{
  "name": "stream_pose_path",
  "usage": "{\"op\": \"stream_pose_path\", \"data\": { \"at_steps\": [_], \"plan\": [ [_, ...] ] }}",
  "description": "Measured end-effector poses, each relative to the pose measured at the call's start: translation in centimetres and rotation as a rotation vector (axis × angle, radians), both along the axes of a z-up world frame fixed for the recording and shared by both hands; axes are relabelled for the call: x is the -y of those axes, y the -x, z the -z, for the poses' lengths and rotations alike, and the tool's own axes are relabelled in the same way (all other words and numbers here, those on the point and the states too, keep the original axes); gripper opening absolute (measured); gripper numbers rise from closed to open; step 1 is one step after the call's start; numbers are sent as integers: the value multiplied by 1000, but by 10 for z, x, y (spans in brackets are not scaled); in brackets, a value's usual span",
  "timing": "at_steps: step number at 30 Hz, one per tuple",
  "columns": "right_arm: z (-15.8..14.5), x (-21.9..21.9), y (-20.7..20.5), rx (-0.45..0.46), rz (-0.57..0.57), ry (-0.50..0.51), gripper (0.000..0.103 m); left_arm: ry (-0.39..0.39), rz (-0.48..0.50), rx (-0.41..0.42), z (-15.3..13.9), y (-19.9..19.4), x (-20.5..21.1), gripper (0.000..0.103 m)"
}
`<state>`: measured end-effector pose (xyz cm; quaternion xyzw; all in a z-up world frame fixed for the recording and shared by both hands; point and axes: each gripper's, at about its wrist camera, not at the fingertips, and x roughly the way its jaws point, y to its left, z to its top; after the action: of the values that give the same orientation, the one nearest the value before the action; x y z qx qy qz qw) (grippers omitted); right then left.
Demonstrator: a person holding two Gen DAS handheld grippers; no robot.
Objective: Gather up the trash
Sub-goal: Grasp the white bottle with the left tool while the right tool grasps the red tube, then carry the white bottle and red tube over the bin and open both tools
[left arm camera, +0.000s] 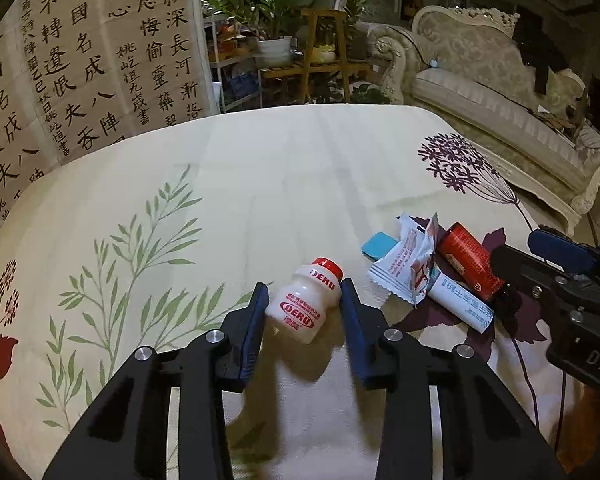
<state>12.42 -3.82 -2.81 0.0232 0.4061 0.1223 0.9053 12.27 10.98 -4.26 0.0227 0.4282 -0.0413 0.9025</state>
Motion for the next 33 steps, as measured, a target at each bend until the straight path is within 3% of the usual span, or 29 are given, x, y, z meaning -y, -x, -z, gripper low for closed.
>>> {"op": "stream_pose_path", "data": {
  "at_steps": [5, 9, 14, 23, 33],
  "plan": [
    [3, -10, -6, -14, -31, 21, 55, 15, -35, 6, -3, 4, -12, 37],
    [9, -20, -12, -37, -51, 34, 38, 17, -62, 12, -6, 7, -21, 37],
    [16, -26, -17, -66, -69, 51, 24, 33, -82, 15, -7, 9, -28, 37],
    [15, -19, -11, -55, -45, 39, 23, 48, -90, 19, -7, 15, -27, 37],
    [-5, 14, 29, 6, 13, 19, 23, 64, -66, 60, -19, 40, -5, 37]
  ]
}}
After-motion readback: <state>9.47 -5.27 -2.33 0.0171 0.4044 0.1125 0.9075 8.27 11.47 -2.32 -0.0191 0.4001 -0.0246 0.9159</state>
